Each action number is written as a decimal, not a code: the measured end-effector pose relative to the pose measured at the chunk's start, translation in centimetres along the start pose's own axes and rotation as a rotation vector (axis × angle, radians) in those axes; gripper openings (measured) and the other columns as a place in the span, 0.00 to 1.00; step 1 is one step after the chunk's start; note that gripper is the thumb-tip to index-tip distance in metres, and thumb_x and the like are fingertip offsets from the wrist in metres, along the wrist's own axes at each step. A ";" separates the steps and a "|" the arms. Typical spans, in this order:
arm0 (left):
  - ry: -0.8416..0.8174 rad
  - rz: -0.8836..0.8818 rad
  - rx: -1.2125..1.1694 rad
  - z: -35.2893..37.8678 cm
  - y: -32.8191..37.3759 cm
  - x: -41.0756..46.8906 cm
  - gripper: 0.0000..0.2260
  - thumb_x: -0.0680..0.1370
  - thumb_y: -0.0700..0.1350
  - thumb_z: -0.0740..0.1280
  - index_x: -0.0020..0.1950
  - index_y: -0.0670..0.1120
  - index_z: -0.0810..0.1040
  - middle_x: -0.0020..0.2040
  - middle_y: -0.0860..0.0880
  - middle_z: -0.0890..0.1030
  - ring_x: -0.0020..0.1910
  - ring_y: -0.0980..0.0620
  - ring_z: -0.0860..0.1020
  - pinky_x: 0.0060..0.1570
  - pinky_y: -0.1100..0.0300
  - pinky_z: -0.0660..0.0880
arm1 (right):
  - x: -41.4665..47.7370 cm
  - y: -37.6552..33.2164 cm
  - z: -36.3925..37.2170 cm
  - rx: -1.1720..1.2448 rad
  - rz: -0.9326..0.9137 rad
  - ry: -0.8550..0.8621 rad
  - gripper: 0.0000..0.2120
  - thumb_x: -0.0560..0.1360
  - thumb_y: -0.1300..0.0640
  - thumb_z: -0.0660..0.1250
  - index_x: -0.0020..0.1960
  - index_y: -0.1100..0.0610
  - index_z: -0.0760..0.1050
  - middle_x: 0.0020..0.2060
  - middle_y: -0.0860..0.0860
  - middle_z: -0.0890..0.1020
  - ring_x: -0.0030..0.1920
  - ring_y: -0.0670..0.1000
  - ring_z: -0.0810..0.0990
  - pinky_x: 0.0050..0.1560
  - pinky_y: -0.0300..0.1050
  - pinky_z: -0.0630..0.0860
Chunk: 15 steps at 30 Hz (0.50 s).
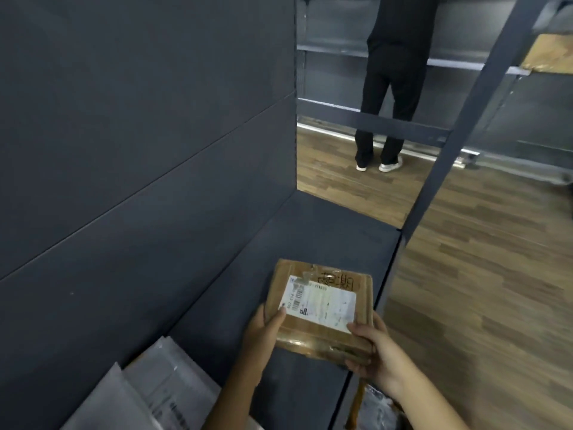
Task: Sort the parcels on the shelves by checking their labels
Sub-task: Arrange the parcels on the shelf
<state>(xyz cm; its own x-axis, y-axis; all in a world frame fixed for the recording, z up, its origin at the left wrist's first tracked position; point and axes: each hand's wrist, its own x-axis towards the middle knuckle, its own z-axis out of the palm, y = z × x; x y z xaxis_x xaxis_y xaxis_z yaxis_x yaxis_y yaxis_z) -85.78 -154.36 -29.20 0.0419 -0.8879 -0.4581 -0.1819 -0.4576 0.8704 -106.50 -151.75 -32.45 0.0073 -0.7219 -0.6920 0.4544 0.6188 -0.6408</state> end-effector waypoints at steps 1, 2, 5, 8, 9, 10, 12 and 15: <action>0.007 0.010 -0.008 0.3 -0.4 -1.3 0.05 0.79 0.48 0.65 0.53 0.51 0.77 0.52 0.52 0.83 0.48 0.58 0.80 0.41 0.68 0.72 | -1.2 0.3 -0.5 -0.002 -0.001 -0.004 0.41 0.58 0.62 0.76 0.66 0.41 0.66 0.53 0.55 0.80 0.49 0.58 0.79 0.42 0.50 0.76; 0.012 0.011 -0.014 0.8 -0.6 -2.7 0.04 0.79 0.48 0.65 0.52 0.51 0.77 0.51 0.52 0.83 0.48 0.57 0.80 0.43 0.66 0.73 | -2.6 0.4 -1.2 -0.003 -0.002 -0.004 0.40 0.59 0.62 0.75 0.66 0.41 0.66 0.54 0.55 0.80 0.51 0.59 0.79 0.47 0.53 0.76; -0.007 0.018 0.002 2.2 -0.5 -7.2 0.09 0.79 0.49 0.64 0.57 0.49 0.76 0.52 0.52 0.82 0.52 0.54 0.79 0.50 0.61 0.73 | -7.5 0.4 -3.4 -0.023 -0.015 -0.012 0.34 0.66 0.61 0.72 0.66 0.40 0.65 0.55 0.56 0.80 0.54 0.59 0.78 0.57 0.58 0.74; -0.011 0.082 -0.005 4.1 0.7 -12.2 0.11 0.79 0.50 0.64 0.60 0.51 0.75 0.55 0.53 0.81 0.54 0.54 0.78 0.51 0.61 0.72 | -12.7 -0.3 -6.0 -0.048 -0.042 -0.013 0.33 0.66 0.59 0.73 0.66 0.41 0.66 0.53 0.54 0.80 0.53 0.57 0.78 0.56 0.57 0.74; -0.010 0.123 -0.032 4.8 1.2 -13.8 0.10 0.79 0.49 0.64 0.60 0.52 0.75 0.56 0.52 0.81 0.54 0.55 0.79 0.49 0.63 0.72 | -14.6 -0.8 -6.9 -0.066 -0.053 -0.016 0.34 0.64 0.58 0.74 0.65 0.41 0.66 0.53 0.53 0.80 0.53 0.56 0.77 0.55 0.56 0.73; -0.014 0.162 -0.064 5.6 1.6 -15.5 0.10 0.79 0.48 0.63 0.60 0.52 0.74 0.55 0.53 0.81 0.52 0.56 0.79 0.46 0.67 0.73 | -16.4 -1.3 -7.8 -0.090 -0.061 -0.026 0.36 0.61 0.55 0.76 0.65 0.40 0.67 0.53 0.53 0.80 0.54 0.56 0.77 0.56 0.56 0.72; -0.043 0.227 -0.137 7.0 2.5 -18.7 0.09 0.80 0.46 0.63 0.59 0.52 0.76 0.52 0.54 0.83 0.48 0.59 0.81 0.39 0.71 0.75 | -19.6 -2.0 -9.4 -0.133 -0.082 -0.047 0.38 0.57 0.50 0.76 0.64 0.40 0.67 0.54 0.51 0.80 0.55 0.55 0.77 0.57 0.57 0.70; -0.064 0.287 -0.206 8.5 3.4 -23.0 0.11 0.80 0.48 0.60 0.60 0.51 0.77 0.52 0.53 0.84 0.49 0.59 0.82 0.40 0.71 0.76 | -23.9 -2.8 -11.0 -0.173 -0.139 -0.097 0.36 0.61 0.41 0.72 0.68 0.40 0.66 0.57 0.49 0.79 0.56 0.54 0.77 0.46 0.52 0.74</action>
<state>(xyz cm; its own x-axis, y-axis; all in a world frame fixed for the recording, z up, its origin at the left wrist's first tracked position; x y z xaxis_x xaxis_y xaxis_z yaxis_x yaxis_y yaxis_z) -95.74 -135.10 -17.26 -0.0451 -0.9799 -0.1944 0.0249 -0.1957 0.9804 -117.78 -132.85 -17.80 0.0447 -0.8248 -0.5636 0.2973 0.5496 -0.7808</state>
